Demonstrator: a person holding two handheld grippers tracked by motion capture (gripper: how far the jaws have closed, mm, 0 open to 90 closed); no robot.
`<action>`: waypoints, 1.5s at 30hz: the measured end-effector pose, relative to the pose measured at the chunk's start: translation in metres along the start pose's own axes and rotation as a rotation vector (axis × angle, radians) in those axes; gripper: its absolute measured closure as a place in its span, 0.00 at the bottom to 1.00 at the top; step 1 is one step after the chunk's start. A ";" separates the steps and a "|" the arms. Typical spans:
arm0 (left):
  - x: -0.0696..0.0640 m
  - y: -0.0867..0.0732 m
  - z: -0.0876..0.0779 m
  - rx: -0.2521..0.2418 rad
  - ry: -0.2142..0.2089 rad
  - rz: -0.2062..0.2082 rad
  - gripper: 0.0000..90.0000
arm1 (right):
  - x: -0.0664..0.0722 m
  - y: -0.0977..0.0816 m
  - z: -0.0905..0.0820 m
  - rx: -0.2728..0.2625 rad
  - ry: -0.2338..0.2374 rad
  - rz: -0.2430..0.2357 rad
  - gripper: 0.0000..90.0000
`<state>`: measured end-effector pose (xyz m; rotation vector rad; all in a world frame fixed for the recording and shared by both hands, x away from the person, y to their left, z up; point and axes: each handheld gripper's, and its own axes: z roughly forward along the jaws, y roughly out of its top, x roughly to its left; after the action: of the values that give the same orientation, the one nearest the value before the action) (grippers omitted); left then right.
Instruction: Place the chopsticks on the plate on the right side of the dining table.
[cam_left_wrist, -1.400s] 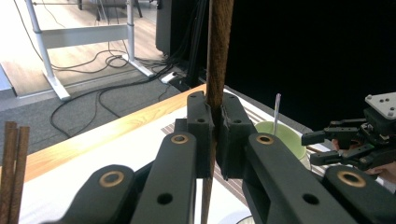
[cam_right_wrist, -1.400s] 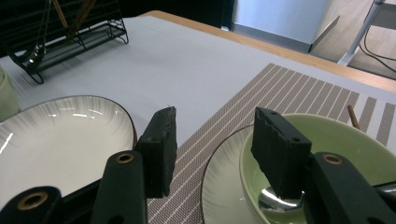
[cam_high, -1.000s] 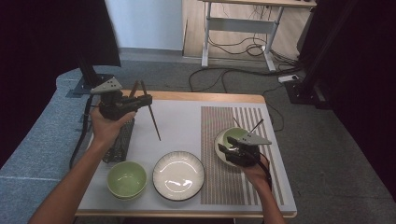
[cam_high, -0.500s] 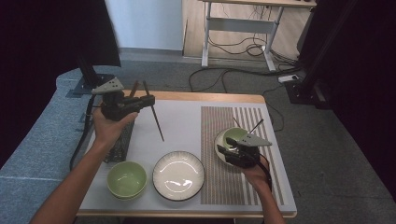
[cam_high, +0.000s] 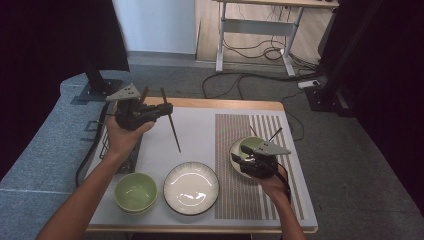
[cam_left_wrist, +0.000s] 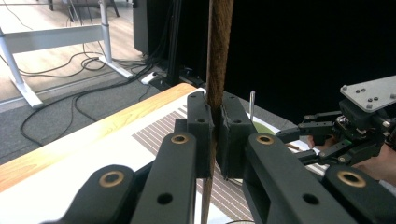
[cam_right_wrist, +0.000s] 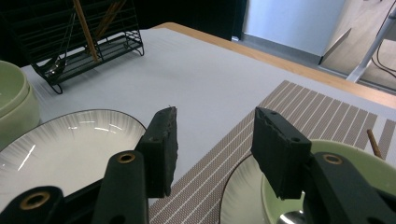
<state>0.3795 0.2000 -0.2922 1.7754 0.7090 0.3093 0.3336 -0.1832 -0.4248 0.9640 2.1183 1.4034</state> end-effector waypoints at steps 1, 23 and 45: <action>-0.004 0.001 0.002 0.008 -0.002 0.018 0.94 | 0.001 0.001 0.001 0.003 0.002 -0.004 0.56; -0.011 -0.002 0.015 0.014 -0.032 0.014 0.94 | 0.022 0.024 0.014 -0.034 0.064 -0.046 0.57; -0.022 -0.004 0.030 0.023 -0.061 0.029 0.94 | 0.041 0.040 0.036 -0.050 0.109 -0.068 0.55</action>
<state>0.3773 0.1643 -0.3029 1.8108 0.6459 0.2665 0.3429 -0.1204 -0.4010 0.8054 2.1609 1.4986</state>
